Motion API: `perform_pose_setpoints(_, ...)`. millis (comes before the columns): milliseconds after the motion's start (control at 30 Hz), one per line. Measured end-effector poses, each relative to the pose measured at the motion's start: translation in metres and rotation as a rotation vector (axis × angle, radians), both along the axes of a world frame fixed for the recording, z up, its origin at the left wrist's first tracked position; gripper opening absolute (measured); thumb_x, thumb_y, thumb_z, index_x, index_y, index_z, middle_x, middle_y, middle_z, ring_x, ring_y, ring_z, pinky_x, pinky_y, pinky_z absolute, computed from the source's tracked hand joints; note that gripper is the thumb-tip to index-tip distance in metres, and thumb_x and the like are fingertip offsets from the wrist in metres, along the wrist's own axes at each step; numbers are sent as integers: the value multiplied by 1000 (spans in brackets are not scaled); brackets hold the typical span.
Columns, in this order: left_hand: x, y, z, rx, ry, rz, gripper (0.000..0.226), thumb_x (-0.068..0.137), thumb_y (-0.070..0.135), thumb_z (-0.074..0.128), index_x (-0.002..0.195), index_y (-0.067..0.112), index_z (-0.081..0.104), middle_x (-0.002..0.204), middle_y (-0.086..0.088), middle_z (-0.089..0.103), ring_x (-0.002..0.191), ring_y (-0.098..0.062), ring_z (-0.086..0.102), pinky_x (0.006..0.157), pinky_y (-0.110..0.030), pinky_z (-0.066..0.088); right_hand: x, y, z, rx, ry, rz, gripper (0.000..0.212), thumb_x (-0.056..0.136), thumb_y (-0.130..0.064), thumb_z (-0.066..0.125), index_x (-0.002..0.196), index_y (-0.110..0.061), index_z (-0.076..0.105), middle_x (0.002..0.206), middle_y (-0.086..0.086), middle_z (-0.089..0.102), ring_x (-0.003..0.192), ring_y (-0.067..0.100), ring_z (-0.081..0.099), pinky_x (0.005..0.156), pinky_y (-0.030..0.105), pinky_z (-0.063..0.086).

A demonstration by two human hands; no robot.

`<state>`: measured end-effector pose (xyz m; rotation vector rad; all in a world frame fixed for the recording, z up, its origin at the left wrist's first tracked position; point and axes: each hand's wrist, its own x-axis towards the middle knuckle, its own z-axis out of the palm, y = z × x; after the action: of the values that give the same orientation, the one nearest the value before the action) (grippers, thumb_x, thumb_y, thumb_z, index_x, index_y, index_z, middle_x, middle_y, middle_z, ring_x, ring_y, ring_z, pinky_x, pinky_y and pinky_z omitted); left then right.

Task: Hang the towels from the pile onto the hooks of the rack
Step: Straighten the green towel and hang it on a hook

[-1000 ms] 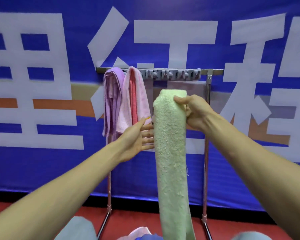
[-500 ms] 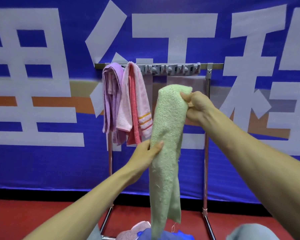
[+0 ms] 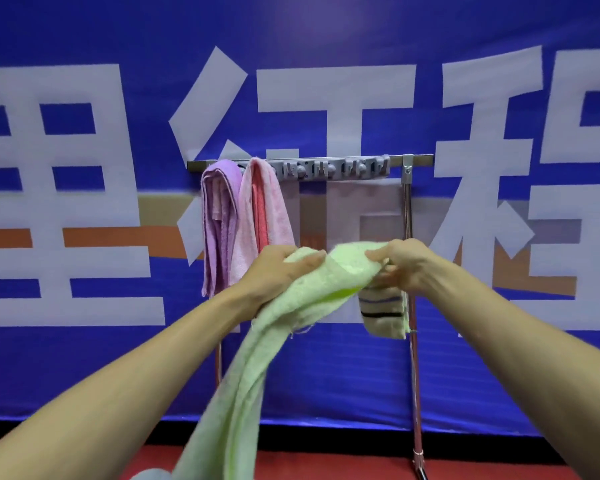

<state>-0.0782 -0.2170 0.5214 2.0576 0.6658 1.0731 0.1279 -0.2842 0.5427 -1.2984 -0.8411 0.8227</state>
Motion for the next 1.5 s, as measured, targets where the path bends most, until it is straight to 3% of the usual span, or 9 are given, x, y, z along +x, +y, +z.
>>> perform_pose_setpoints(67, 7, 6, 18, 44, 18, 65, 61, 89, 52, 56, 81, -8, 63, 68, -9, 57, 61, -15, 51, 62, -28, 42, 3, 0, -9, -115, -63, 43, 11, 85, 7, 61, 94, 8, 55, 71, 16, 51, 51, 20, 43, 46, 27, 45)
perform_pose_setpoints(233, 30, 9, 55, 334, 199, 227, 54, 98, 42, 42, 58, 6, 48, 59, -8, 45, 58, -21, 40, 61, -33, 31, 9, -2, -23, -287, -284, -3, 6, 82, 3, 60, 84, 8, 58, 42, 7, 47, 33, 15, 46, 60, 34, 51)
perform_pose_setpoints(400, 47, 6, 78, 542, 290, 228, 54, 99, 37, 40, 52, 14, 29, 53, -7, 36, 51, -19, 32, 57, -35, 26, 7, 5, -29, -362, -957, -323, 68, 73, -54, 66, 115, -5, 45, 109, 10, 60, 92, 28, 64, 75, 38, 54)
perform_pose_setpoints(567, 59, 1, 90, 608, 253, 175, 57, 99, 35, 42, 49, 17, 23, 47, -1, 27, 46, -15, 24, 48, -28, 25, -14, 10, -15, 184, -443, -2, 42, 98, -42, 47, 105, -5, 64, 110, 18, 66, 86, 17, 60, 82, 42, 50)
perform_pose_setpoints(700, 62, 7, 91, 613, 224, 147, 60, 100, 35, 41, 46, 7, 36, 48, -12, 40, 48, -20, 36, 58, -34, 35, -27, 17, -11, 214, -78, 291, 89, 73, -72, 60, 118, 4, 61, 95, 21, 52, 88, 34, 48, 83, 40, 39)
perform_pose_setpoints(833, 54, 25, 92, 583, 202, 188, 59, 99, 39, 36, 60, 0, 58, 66, -17, 65, 69, -29, 60, 76, -41, 49, -29, 19, -7, 230, -102, 496, 53, 93, -53, 44, 104, -8, 70, 84, 8, 73, 70, 17, 69, 62, 25, 53)
perform_pose_setpoints(1133, 14, 32, 94, 493, 415, 227, 60, 101, 45, 30, 62, 4, 51, 60, -4, 51, 57, -15, 47, 61, -31, 36, -27, 19, 22, 273, -455, 368, 48, 85, -41, 61, 92, 6, 68, 75, 13, 66, 63, 18, 59, 57, 26, 48)
perform_pose_setpoints(1333, 2, 42, 66, -233, 62, -168, 42, 94, 47, 51, 91, 10, 71, 86, -5, 73, 72, -14, 66, 66, -24, 52, -25, 29, 52, 358, -361, 262, 51, 96, -38, 50, 101, 12, 64, 83, 18, 66, 69, 24, 62, 56, 28, 54)
perform_pose_setpoints(1500, 4, 61, 37, -405, 101, -354, 43, 83, 42, 63, 105, 6, 71, 105, -13, 71, 90, -23, 66, 78, -31, 55, -11, 42, 70, 313, -252, 249, 40, 98, -37, 49, 77, -4, 60, 58, 6, 63, 49, 18, 61, 49, 27, 53)
